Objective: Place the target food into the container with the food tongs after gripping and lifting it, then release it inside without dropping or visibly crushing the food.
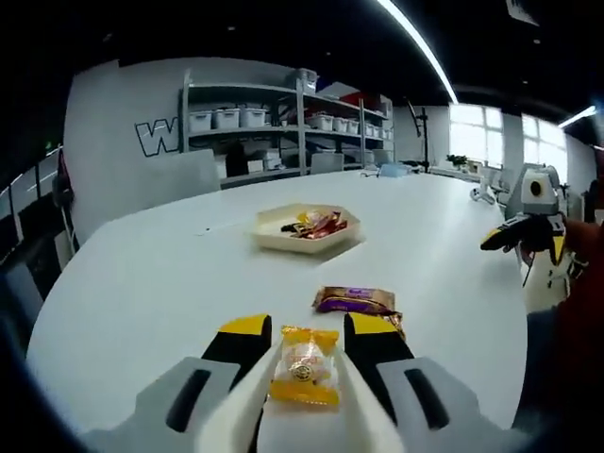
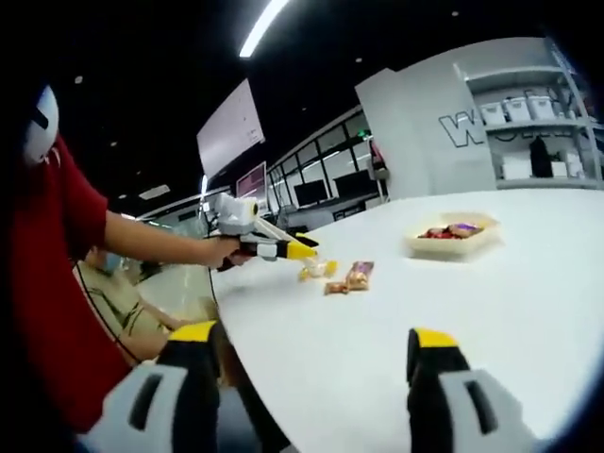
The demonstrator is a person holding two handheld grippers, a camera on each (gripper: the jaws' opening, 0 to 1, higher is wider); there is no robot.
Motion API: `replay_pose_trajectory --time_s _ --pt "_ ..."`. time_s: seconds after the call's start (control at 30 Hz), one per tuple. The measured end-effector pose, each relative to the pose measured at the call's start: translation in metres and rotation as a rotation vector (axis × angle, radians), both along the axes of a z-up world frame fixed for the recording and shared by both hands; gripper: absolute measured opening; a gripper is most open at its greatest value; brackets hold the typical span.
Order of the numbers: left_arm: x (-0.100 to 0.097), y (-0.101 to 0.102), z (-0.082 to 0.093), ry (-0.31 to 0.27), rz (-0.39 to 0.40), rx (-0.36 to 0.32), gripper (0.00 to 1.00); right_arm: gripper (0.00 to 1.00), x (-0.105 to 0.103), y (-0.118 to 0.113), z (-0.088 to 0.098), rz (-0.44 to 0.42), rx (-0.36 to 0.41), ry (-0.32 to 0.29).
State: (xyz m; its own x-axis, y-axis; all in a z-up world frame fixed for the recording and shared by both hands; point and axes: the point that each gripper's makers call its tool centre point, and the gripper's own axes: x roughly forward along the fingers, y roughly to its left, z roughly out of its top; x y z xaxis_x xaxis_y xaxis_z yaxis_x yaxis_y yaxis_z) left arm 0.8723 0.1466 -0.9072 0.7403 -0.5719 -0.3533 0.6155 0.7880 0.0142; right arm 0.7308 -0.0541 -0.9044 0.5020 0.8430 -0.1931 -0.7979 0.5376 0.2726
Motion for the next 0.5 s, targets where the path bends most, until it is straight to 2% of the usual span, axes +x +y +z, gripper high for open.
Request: replay_pose_trajectory --time_s 0.03,0.1,0.13,0.17,0.2,0.5 --pt "0.000 0.000 -0.002 0.008 0.000 0.002 0.28 0.79 0.001 0.000 0.000 0.001 0.004 0.006" --pt "-0.002 -0.002 -0.011 0.066 -0.001 -0.008 0.29 0.79 0.001 0.001 0.000 0.004 0.007 0.012" --pt "-0.002 -0.002 -0.014 0.064 -0.002 -0.001 0.28 0.79 0.002 0.001 0.000 0.005 0.004 0.012" --pt "0.000 -0.001 -0.012 0.026 -0.007 0.023 0.28 0.79 0.002 0.002 0.000 0.006 0.001 0.010" --pt "0.001 -0.001 -0.013 0.022 -0.008 0.033 0.28 0.79 0.002 0.002 0.000 0.007 -0.005 0.004" --pt "0.006 -0.002 -0.020 0.044 -0.010 0.045 0.28 0.79 0.002 -0.002 -0.002 -0.003 0.006 0.011"
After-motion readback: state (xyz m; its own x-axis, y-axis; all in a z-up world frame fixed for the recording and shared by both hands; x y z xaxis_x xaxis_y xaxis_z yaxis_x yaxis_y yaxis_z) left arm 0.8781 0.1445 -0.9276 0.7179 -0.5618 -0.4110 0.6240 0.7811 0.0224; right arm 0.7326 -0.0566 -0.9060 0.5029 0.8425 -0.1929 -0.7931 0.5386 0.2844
